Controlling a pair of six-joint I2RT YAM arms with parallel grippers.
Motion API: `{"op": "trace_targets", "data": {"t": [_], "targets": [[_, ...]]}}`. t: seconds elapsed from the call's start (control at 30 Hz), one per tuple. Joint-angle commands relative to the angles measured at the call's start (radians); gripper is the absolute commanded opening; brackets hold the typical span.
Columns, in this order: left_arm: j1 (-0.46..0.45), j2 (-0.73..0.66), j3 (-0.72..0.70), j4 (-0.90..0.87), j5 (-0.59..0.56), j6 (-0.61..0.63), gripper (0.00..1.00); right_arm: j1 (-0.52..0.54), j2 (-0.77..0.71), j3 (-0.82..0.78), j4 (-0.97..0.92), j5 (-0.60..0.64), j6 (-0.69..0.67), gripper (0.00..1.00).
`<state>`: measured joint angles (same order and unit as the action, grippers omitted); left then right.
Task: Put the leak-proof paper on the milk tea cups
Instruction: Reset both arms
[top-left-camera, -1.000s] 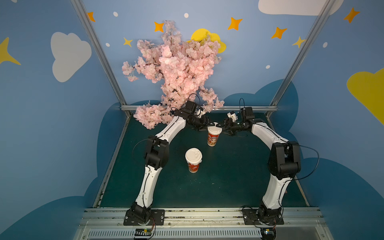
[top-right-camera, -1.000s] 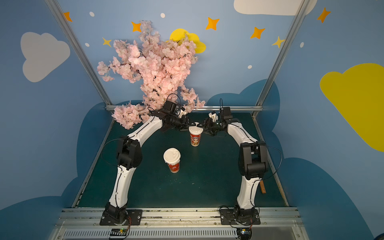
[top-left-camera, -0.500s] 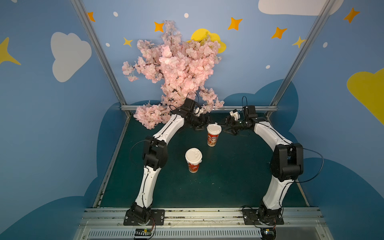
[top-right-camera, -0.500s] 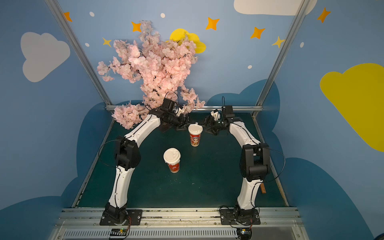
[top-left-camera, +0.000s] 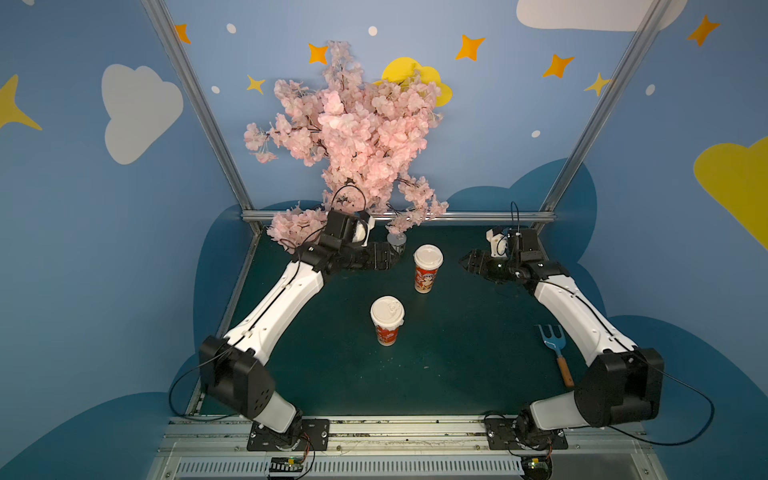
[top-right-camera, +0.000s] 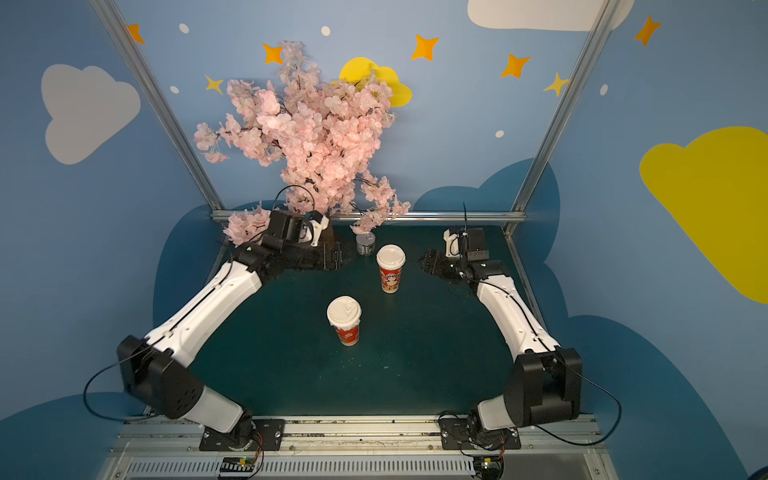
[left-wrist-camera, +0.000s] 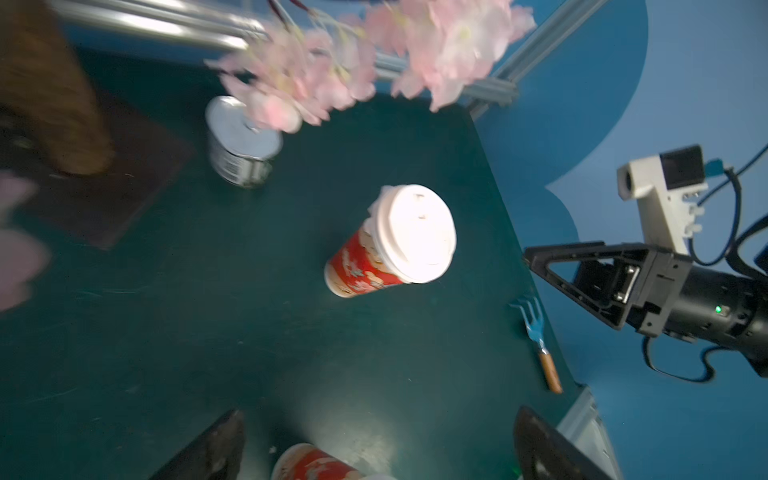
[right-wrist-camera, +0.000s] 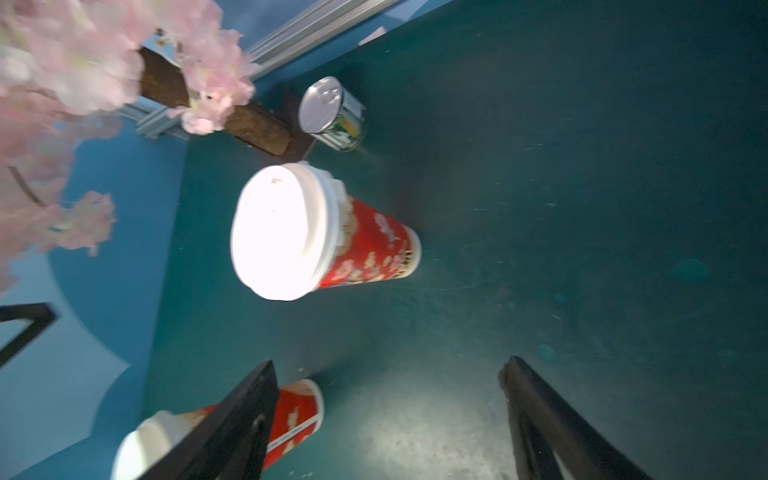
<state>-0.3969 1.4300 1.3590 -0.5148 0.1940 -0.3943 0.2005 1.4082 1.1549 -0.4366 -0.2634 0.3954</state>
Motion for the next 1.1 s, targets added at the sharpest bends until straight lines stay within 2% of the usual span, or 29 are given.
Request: {"op": "trace_targets", "data": {"t": [0.0, 0.13, 0.2, 0.27, 0.37, 0.43, 0.5, 0.57, 0.67, 0.7, 0.83, 0.9, 0.97, 1.03, 1.07], "targets": [[0.029, -0.171, -0.259, 0.204, -0.284, 0.059, 1.0, 0.01, -0.072, -0.122, 0.101, 0.22, -0.063, 0.86], [0.078, -0.373, -0.558, 0.359, -0.373, 0.118, 1.0, 0.015, -0.148, -0.262, 0.206, 0.361, -0.128, 0.87], [0.096, -0.427, -0.694, 0.456, -0.445, 0.136, 1.0, 0.016, -0.169, -0.328, 0.279, 0.417, -0.181, 0.87], [0.124, -0.436, -0.797, 0.555, -0.466, 0.184, 1.0, 0.016, -0.177, -0.393, 0.37, 0.465, -0.237, 0.88], [0.19, -0.338, -0.851, 0.647, -0.531, 0.199, 1.0, 0.014, -0.148, -0.471, 0.503, 0.533, -0.32, 0.88], [0.234, -0.253, -0.812, 0.658, -0.575, 0.201, 1.0, 0.015, -0.105, -0.477, 0.544, 0.574, -0.364, 0.88], [0.268, -0.145, -0.762, 0.697, -0.585, 0.277, 1.0, 0.014, -0.046, -0.511, 0.637, 0.589, -0.419, 0.89], [0.281, -0.038, -0.763, 0.838, -0.609, 0.36, 1.0, 0.012, 0.014, -0.538, 0.741, 0.609, -0.461, 0.89], [0.321, 0.084, -0.789, 1.021, -0.579, 0.367, 1.0, 0.007, 0.073, -0.57, 0.871, 0.62, -0.489, 0.89], [0.333, 0.104, -0.809, 1.076, -0.547, 0.359, 1.0, -0.002, 0.071, -0.56, 0.844, 0.605, -0.476, 0.89], [0.37, 0.087, -0.87, 1.166, -0.417, 0.358, 1.0, -0.05, 0.03, -0.637, 0.935, 0.496, -0.463, 0.89], [0.398, 0.089, -0.944, 1.275, -0.307, 0.367, 1.0, -0.084, 0.021, -0.707, 1.044, 0.403, -0.464, 0.89], [0.405, 0.154, -0.992, 1.472, -0.285, 0.372, 1.0, -0.091, 0.067, -0.762, 1.203, 0.378, -0.462, 0.89], [0.406, 0.105, -0.955, 1.323, -0.283, 0.368, 1.0, -0.091, 0.09, -0.757, 1.229, 0.408, -0.443, 0.89], [0.406, 0.104, -0.96, 1.321, -0.281, 0.37, 1.0, -0.094, 0.084, -0.736, 1.176, 0.41, -0.43, 0.89]]}}
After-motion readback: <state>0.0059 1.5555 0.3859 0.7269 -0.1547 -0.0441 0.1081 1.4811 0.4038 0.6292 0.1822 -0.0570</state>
